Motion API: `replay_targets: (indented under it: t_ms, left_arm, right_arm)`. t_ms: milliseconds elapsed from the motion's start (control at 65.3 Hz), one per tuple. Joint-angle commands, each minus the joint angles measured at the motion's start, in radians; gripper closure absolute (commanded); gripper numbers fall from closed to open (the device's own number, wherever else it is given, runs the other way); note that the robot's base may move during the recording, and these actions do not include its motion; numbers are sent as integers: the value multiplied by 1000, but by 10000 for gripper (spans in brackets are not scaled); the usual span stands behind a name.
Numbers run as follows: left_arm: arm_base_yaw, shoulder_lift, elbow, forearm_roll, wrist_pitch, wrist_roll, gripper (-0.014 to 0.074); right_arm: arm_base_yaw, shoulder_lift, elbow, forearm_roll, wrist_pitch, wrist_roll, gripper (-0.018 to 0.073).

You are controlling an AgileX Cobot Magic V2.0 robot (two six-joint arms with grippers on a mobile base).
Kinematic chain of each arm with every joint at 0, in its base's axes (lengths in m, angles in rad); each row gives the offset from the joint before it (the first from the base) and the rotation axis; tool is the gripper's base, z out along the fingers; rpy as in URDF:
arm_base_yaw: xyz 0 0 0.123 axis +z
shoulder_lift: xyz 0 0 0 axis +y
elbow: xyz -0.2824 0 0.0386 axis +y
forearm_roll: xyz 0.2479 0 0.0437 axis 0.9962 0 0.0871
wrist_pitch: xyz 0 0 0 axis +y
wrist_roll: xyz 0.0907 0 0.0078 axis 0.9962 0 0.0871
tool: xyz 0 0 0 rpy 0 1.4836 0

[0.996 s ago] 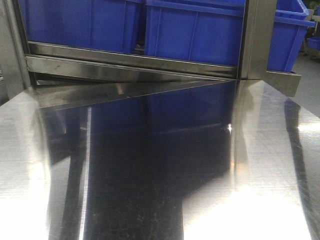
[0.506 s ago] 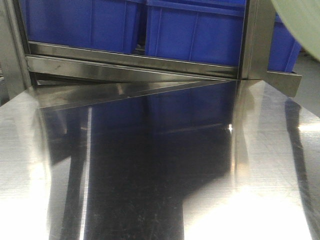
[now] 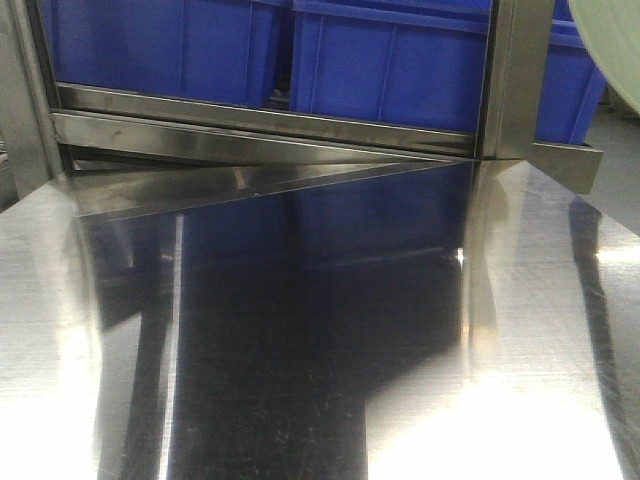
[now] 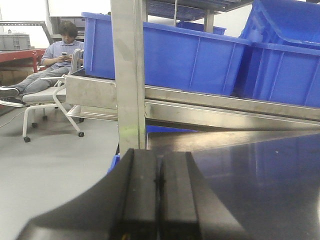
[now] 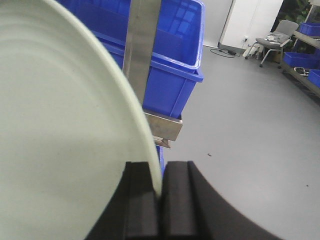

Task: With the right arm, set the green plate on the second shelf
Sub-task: 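Hold the plate in the right gripper while the base backs away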

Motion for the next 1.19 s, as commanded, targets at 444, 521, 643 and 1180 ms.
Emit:
replay_targets:
  t_ms: [444, 521, 643, 1180]
  left_arm:
    - [-8, -16, 40, -7, -81, -2, 466]
    - [-8, -16, 40, -7, -81, -2, 466]
    - [-8, -16, 40, -7, -81, -2, 466]
    - [-2, -16, 40, -7, -81, -2, 466]
  right_arm:
    - [-288, 14, -28, -52, -110, 14, 505]
    - [-290, 14, -28, -52, -110, 14, 505]
    - [-290, 14, -28, -52, -110, 14, 505]
    - [-290, 14, -28, -52, -111, 14, 505]
